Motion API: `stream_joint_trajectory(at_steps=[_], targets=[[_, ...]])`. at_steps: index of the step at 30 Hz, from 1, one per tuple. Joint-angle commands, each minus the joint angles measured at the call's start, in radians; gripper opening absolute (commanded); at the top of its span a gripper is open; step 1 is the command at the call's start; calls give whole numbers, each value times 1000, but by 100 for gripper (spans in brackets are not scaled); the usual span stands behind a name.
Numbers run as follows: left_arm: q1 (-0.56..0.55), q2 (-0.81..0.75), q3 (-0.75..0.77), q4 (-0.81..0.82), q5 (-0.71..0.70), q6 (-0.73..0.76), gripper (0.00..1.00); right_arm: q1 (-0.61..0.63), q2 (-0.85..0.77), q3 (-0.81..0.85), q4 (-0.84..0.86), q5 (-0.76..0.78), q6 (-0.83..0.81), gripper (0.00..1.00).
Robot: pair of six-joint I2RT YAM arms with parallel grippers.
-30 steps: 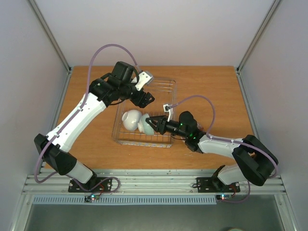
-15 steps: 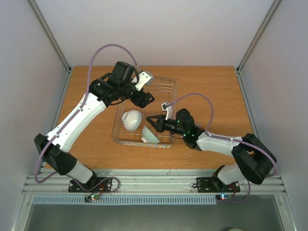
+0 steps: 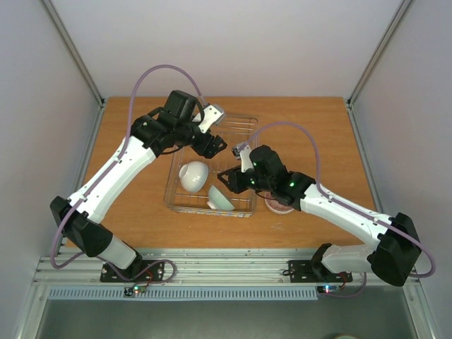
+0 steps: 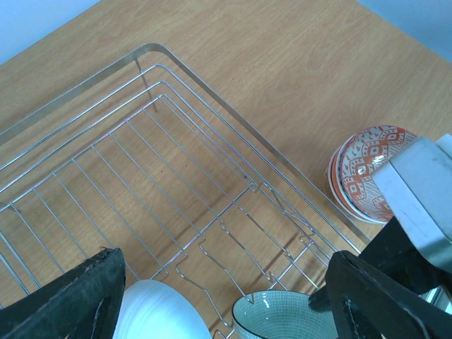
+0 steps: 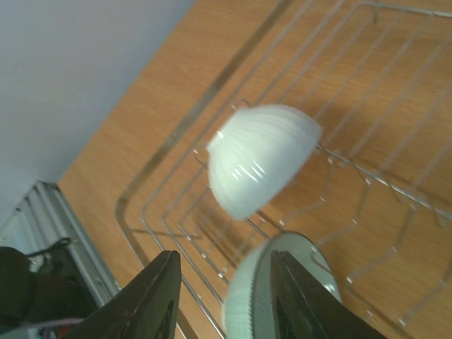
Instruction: Load the bowls into the dish rack
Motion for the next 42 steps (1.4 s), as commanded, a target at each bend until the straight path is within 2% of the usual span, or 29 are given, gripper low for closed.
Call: stream_joint_trajectory(at_steps=[1, 4, 9, 27, 42], targets=[[4, -9, -3, 45, 16, 7, 78, 3, -2, 75, -374, 64, -104, 37], [4, -9, -3, 45, 13, 7, 78, 2, 17, 94, -433, 18, -132, 37], [4, -7, -4, 45, 9, 9, 78, 2, 59, 88, -433, -59, -150, 37], [4, -4, -21, 49, 8, 12, 78, 2, 143, 47, -325, -131, -144, 34], [5, -16, -34, 56, 1, 15, 78, 2, 139, 24, -221, -215, -148, 25]])
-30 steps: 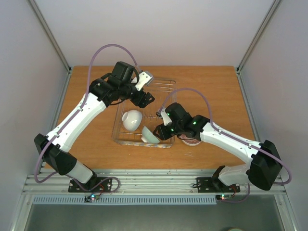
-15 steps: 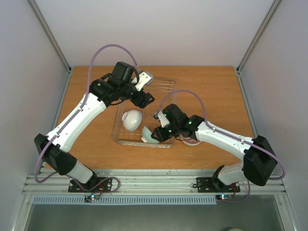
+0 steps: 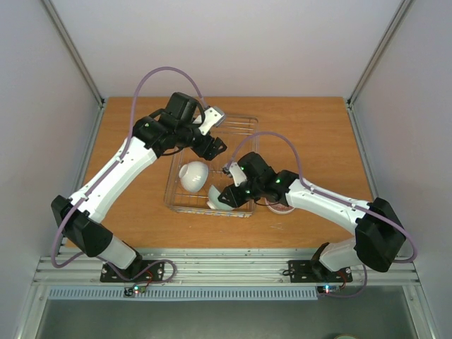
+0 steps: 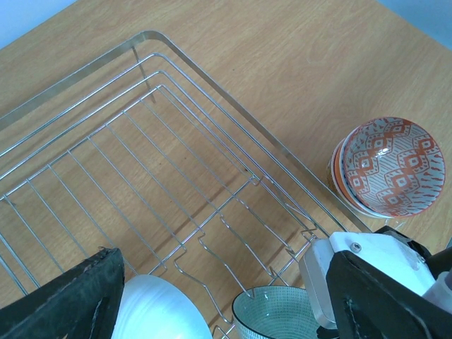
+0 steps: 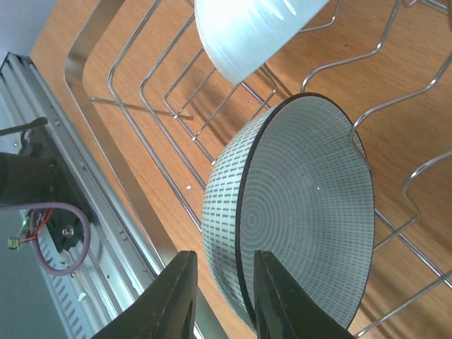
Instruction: Load the bowls into the dish rack
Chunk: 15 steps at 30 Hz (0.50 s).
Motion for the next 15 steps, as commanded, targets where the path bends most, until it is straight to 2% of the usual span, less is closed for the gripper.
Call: stream_joint_trajectory(at_steps=[1, 8, 12, 15], targets=[[4, -18, -7, 48, 0, 15, 78, 2, -1, -12, 46, -44, -12, 24], [4, -24, -15, 54, -5, 16, 79, 2, 17, -24, 65, -57, -14, 15], [4, -23, -15, 56, -8, 15, 79, 2, 16, -32, 78, -52, -15, 3], [4, -24, -13, 56, -11, 15, 79, 2, 9, -36, 95, -57, -18, 1]])
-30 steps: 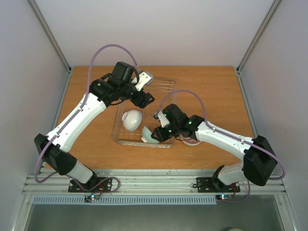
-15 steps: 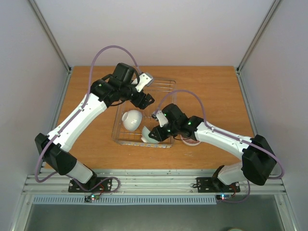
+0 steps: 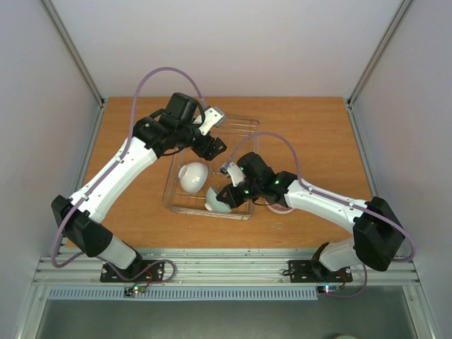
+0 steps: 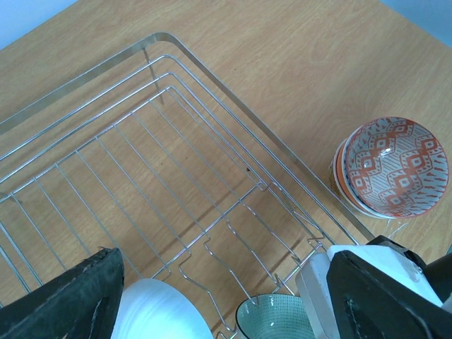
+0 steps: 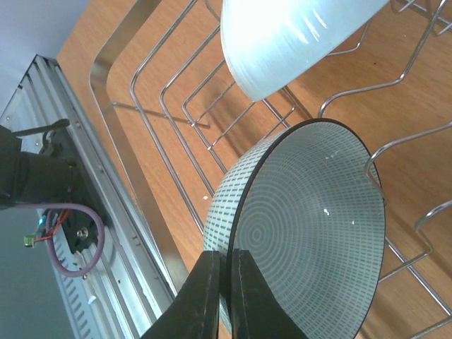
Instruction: Load the bowls into the dish rack
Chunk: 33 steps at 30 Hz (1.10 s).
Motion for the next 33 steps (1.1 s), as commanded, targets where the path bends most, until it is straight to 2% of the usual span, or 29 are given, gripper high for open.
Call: stream_joint_trajectory(at_steps=[1, 9, 15, 25, 33], targets=[[4, -24, -7, 51, -9, 14, 79, 3, -4, -18, 24, -14, -5, 1], [4, -42, -24, 63, -29, 18, 79, -3, -57, -23, 80, -22, -13, 1], [6, -62, -31, 71, -29, -4, 83, -28, -82, -21, 168, -119, 6, 1], [32, -89, -55, 89, 5, -26, 84, -44, -111, 38, 237, -203, 17, 1], [43, -110, -78, 100, 25, -33, 85, -70, -95, 33, 372, -286, 65, 1]])
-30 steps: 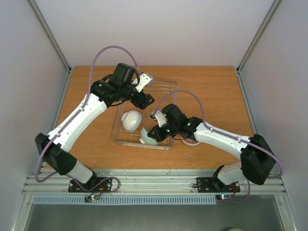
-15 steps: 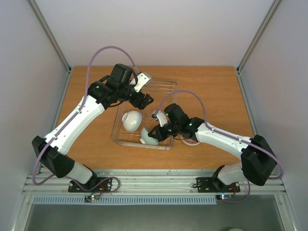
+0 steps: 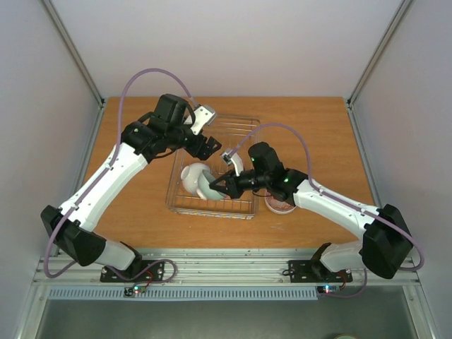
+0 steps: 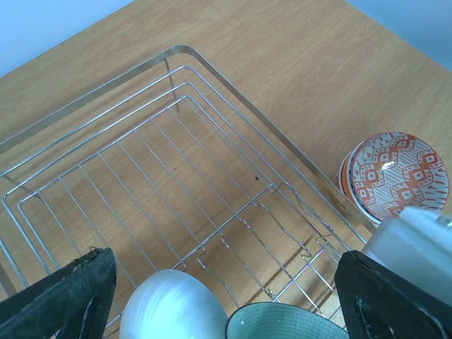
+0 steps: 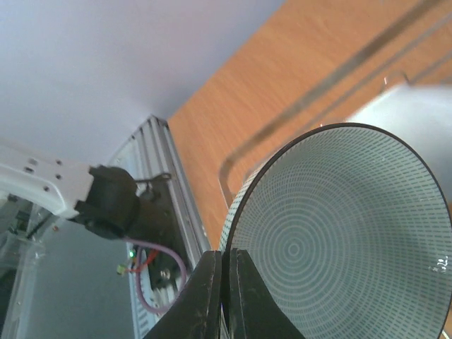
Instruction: Load the bowls into the dish rack
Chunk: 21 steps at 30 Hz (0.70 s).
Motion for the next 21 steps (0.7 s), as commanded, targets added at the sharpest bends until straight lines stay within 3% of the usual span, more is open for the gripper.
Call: stream_joint_trajectory(at_steps=[1, 8, 11, 21], targets=[[8, -33, -20, 57, 26, -14, 85, -19, -19, 40, 190, -85, 38, 1], [15, -45, -19, 57, 22, -15, 85, -48, 38, 20, 323, -105, 90, 1], [24, -55, -25, 59, 23, -18, 85, -73, 68, -37, 481, -120, 174, 1], [72, -65, -51, 76, 120, -52, 89, -280, 224, -336, 1471, -147, 724, 1]])
